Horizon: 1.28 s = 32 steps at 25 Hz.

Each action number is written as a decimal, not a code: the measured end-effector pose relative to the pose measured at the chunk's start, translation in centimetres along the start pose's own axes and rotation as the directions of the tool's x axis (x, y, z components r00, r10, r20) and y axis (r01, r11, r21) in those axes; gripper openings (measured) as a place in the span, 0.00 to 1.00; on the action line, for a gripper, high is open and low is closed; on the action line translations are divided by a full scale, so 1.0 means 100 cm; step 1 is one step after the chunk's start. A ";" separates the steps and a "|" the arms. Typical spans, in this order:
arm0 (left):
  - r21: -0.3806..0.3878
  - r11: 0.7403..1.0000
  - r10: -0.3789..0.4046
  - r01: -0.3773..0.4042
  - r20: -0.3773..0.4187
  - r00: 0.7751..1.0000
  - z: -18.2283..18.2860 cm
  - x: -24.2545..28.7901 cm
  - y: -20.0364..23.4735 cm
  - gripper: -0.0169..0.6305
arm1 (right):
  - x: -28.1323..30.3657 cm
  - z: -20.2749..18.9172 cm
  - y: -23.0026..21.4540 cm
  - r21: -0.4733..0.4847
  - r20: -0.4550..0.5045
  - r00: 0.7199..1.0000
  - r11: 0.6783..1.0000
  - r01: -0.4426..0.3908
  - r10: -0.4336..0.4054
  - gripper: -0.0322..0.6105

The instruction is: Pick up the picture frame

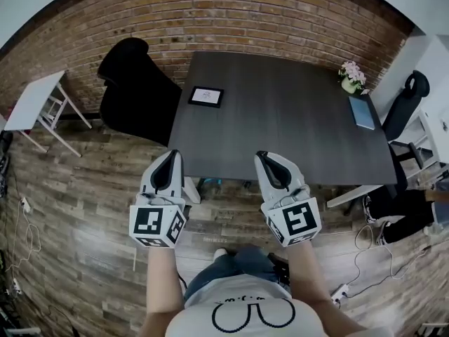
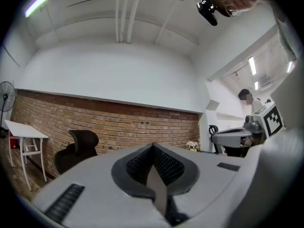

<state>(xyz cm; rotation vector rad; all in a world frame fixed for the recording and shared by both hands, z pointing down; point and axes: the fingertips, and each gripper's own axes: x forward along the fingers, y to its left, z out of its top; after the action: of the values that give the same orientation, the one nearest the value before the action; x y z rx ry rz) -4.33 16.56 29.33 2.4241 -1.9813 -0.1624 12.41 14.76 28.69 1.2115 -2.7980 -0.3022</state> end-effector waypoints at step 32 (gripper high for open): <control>-0.104 0.994 0.002 -0.033 -0.288 0.958 -0.090 0.307 0.164 0.02 | 0.305 -0.093 -0.150 0.159 -0.098 0.994 0.987 -0.030 0.046 0.05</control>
<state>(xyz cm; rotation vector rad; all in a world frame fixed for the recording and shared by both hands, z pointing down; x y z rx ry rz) -13.61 -17.30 37.14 2.2154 -1.8167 0.0787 3.64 -18.87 34.39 1.1651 -2.7973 -0.0157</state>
